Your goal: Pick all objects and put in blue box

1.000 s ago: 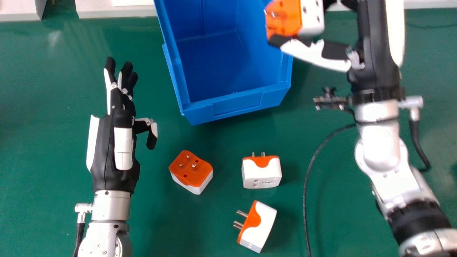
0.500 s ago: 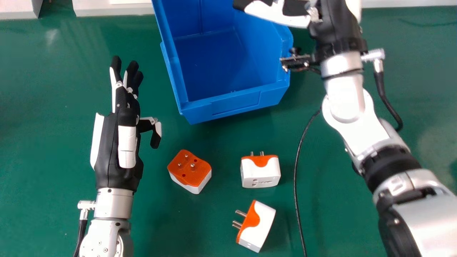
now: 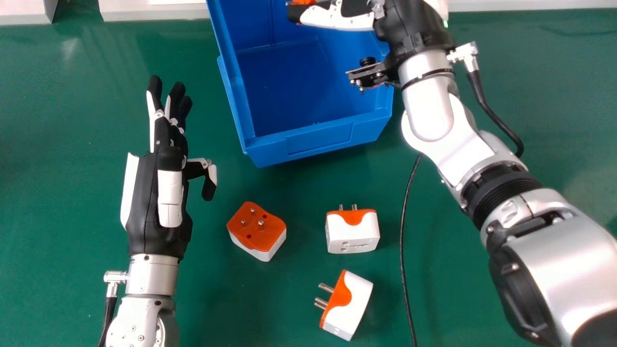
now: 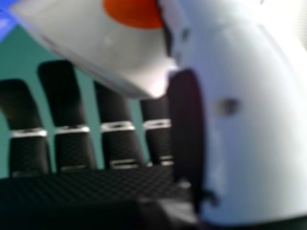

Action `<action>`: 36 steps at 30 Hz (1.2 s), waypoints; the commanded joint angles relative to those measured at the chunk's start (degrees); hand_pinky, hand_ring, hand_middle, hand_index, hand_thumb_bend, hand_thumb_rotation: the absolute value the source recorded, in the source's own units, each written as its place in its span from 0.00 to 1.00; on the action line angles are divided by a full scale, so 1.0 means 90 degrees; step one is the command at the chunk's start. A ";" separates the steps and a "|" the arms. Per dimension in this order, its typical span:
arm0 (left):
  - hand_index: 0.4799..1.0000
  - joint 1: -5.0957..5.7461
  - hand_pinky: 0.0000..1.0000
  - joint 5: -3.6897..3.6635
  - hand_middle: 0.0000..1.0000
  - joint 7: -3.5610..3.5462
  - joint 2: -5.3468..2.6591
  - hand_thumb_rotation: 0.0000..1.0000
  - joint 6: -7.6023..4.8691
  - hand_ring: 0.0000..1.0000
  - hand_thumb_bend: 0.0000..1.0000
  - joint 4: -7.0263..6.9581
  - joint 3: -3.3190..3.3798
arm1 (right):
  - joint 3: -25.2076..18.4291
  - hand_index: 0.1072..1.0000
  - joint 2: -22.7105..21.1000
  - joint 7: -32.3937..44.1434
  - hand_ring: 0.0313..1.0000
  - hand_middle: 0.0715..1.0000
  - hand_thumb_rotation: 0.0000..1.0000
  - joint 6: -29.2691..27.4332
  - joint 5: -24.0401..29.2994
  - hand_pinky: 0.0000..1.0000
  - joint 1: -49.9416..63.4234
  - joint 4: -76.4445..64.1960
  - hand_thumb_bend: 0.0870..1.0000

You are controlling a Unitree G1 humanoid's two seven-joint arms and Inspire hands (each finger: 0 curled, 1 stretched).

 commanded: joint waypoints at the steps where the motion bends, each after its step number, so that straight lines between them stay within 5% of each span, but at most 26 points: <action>1: 1.00 -0.0022 0.00 0.0010 1.00 0.0001 0.0046 1.00 -0.0105 1.00 1.00 -0.0045 0.0024 | 0.0117 0.46 0.0040 -0.0122 0.37 0.46 0.00 0.0175 -0.0112 0.37 -0.0482 -0.0003 0.47; 13: 1.00 -0.0012 0.00 -0.0018 1.00 -0.0032 0.0049 1.00 -0.0094 1.00 1.00 -0.0054 0.0027 | 0.0496 0.45 0.0181 -0.0113 0.38 0.45 0.00 0.1182 -0.0402 0.39 -0.0810 0.0245 0.47; 29: 1.00 0.0013 0.00 -0.0010 1.00 -0.0003 0.0014 1.00 -0.0145 1.00 1.00 -0.0058 0.0027 | 0.0425 0.47 0.0238 0.0431 0.38 0.46 0.00 0.1329 -0.0275 0.40 -0.0726 0.0302 0.47; 36: 1.00 0.0003 0.00 -0.0039 1.00 -0.0021 0.0016 1.00 -0.0134 1.00 1.00 -0.0062 0.0036 | 0.0266 0.74 0.0205 0.1397 0.64 0.71 0.07 0.1489 -0.0044 0.58 -0.0721 0.0309 0.82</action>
